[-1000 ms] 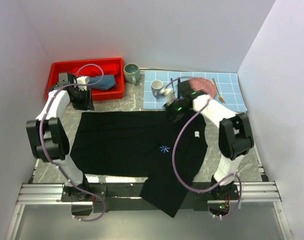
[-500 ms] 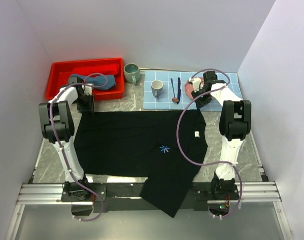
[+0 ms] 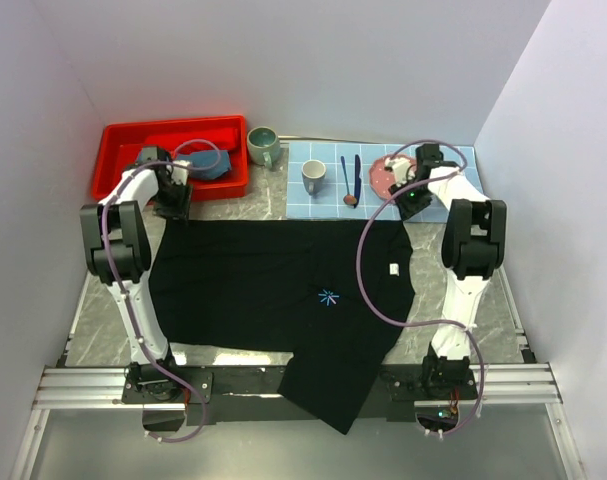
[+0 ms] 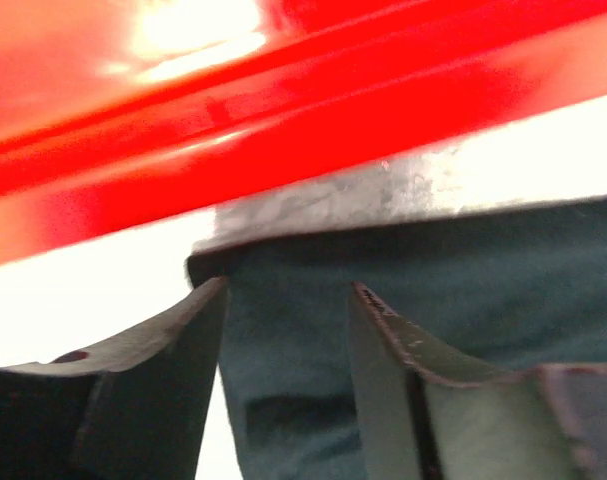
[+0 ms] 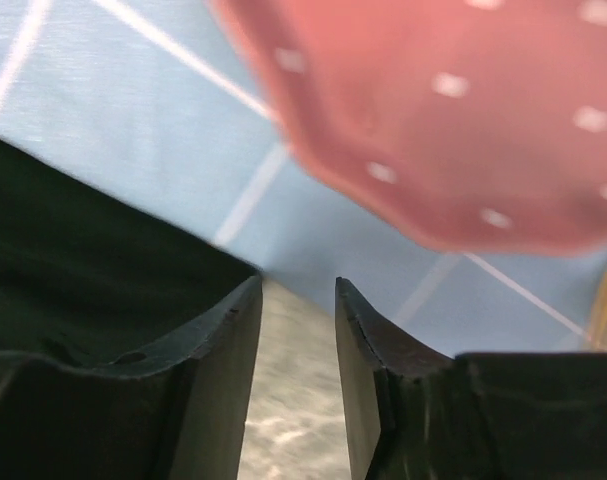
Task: Roll the t-shirts
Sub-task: Fold the T-shirt at the center of the board.
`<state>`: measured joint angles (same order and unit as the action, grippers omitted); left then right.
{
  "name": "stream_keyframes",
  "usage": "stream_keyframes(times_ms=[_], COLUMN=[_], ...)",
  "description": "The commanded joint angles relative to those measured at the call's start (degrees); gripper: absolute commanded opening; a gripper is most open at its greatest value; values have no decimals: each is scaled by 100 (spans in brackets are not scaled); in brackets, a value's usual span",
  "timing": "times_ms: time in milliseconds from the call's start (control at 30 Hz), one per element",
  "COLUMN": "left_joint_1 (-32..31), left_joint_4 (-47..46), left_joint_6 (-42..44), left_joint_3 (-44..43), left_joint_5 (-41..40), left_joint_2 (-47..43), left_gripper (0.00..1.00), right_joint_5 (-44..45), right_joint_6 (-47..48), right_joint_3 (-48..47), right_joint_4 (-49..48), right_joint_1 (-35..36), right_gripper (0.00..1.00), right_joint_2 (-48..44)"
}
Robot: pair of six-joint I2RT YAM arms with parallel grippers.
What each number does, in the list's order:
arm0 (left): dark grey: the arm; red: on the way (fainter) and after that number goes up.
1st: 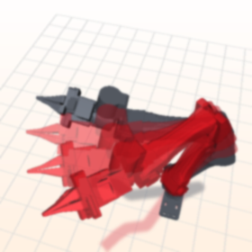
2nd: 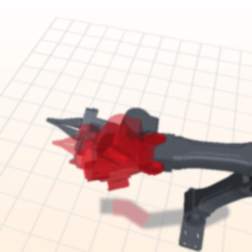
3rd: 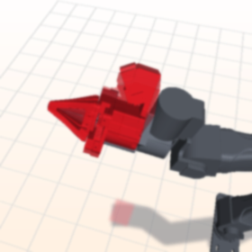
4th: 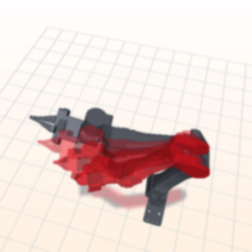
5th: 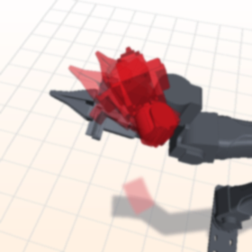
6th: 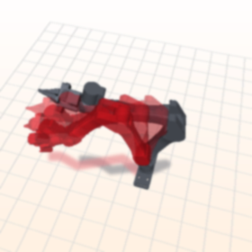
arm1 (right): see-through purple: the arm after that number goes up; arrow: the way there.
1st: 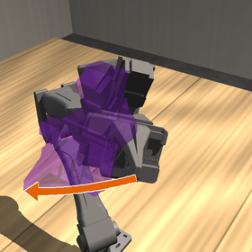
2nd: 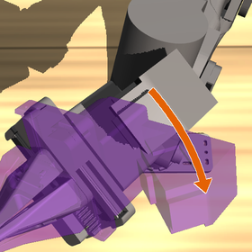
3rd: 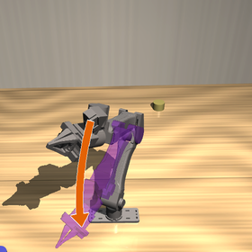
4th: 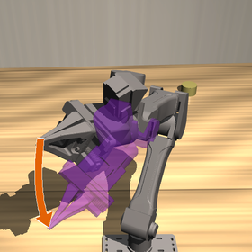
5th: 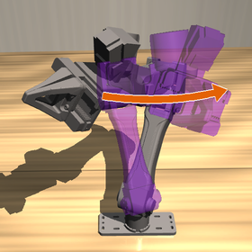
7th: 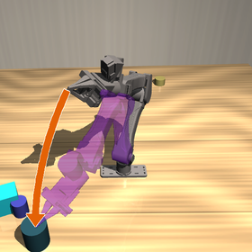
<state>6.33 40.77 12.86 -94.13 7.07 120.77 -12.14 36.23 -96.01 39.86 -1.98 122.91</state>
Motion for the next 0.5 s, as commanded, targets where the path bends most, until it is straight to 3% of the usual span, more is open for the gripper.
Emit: stream_keyframes(times_ms=[0, 200, 467], left_joint_1=[105, 167, 211], left_joint_4=[-246, -254, -325], left_joint_6=[32, -293, -390], left_joint_3=[-27, -44, -18], left_joint_5=[-12, -355, -549], left_joint_2=[-687, -300, -89], left_gripper=[61, 65, 63], right_joint_5=[-375, -798, -1598], right_joint_6=[-107, -142, -239], right_joint_3=[-384, -533, -585], right_joint_4=[214, 654, 839], right_joint_1=[-163, -171, -224], right_gripper=[45, 45, 46], right_joint_2=[-48, 172, 136])
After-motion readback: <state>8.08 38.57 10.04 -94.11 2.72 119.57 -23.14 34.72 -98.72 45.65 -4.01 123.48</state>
